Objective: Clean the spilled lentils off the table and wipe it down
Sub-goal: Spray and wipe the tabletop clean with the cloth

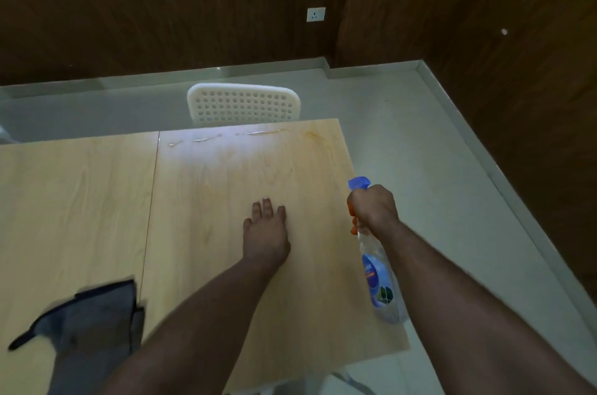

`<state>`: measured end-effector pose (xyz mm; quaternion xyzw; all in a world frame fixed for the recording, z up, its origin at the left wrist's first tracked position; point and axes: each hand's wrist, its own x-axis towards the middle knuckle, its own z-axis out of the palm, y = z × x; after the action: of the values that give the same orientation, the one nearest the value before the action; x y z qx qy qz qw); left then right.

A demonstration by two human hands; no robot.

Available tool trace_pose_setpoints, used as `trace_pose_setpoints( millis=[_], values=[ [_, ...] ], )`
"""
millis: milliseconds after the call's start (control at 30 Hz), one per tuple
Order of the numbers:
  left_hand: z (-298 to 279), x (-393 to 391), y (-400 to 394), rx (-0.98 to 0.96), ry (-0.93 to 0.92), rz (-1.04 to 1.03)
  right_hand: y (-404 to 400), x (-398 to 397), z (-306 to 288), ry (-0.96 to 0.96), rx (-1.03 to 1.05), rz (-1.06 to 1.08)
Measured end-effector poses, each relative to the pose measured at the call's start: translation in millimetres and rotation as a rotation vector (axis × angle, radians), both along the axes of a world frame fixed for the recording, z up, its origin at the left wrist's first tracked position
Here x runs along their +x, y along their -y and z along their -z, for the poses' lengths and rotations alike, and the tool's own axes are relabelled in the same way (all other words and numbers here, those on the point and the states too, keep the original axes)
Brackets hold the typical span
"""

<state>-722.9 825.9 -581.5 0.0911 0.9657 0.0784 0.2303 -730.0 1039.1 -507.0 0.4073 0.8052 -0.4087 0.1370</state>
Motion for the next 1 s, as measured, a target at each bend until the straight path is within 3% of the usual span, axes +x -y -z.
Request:
trace_pose_setpoints(
  millis=[333, 667, 1000],
  values=[
    [-4, 139, -22, 0.023, 0.085, 0.093, -9, 150, -5, 0.103, -0.007, -0.037],
    [1, 206, -8, 0.056, 0.067, 0.086, -4, 250, 2, 0.178, 0.053, -0.089],
    [9, 244, 39, 0.094, 0.018, -0.012, 62, 283, -10, 0.192, 0.113, -0.418]
  ],
)
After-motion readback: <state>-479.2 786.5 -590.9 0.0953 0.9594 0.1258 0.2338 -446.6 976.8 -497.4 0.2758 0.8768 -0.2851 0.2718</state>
